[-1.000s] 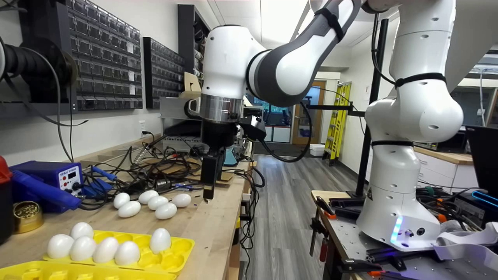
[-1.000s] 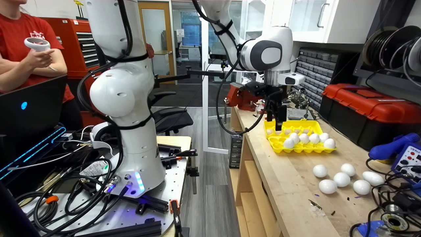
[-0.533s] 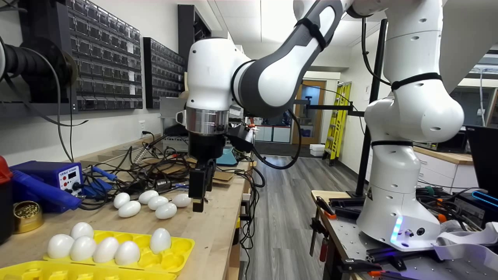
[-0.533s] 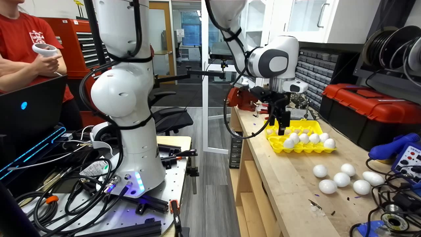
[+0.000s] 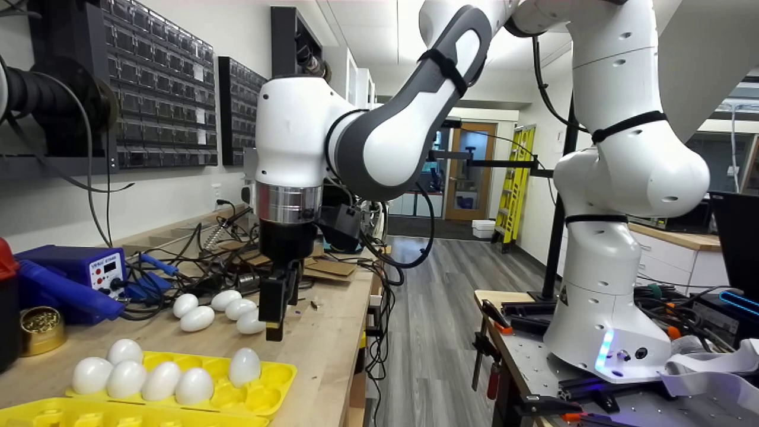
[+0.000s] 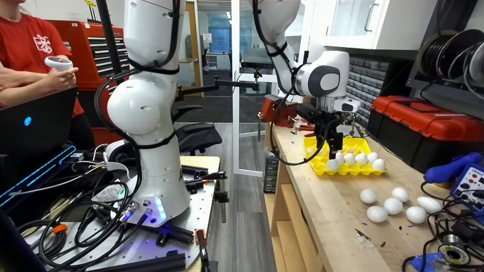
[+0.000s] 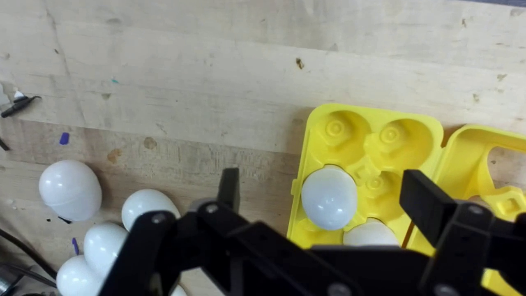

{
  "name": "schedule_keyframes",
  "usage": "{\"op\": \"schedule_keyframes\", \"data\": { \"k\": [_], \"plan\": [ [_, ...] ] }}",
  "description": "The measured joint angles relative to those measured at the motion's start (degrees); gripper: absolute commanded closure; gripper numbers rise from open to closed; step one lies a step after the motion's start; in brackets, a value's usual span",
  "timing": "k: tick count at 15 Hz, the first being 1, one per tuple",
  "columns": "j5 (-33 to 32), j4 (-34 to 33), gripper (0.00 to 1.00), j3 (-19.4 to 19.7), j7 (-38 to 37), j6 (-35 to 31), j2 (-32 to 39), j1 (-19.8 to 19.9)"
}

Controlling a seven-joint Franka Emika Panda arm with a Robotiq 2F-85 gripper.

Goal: Remove the egg on the second egg on the second row of the tray and put together with those on the counter

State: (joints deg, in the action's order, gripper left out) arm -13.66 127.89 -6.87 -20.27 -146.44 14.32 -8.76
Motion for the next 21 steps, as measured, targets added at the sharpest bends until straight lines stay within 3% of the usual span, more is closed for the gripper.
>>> {"op": "schedule_keyframes", "data": {
  "k": [17, 18, 19, 21],
  "plan": [
    [-0.94, -9.52, 0.00, 2.98, 4.61, -3.81, 12.15, -2.50],
    [-0.86, -9.96, 0.07, 2.98, 4.87, -3.83, 12.63, -2.50],
    [-0.73, -10.44, 0.28, 2.98, 5.25, -3.84, 13.14, -2.50],
    [-0.47, -11.15, 0.41, 2.98, 6.13, -3.89, 13.99, -2.50]
  ]
}}
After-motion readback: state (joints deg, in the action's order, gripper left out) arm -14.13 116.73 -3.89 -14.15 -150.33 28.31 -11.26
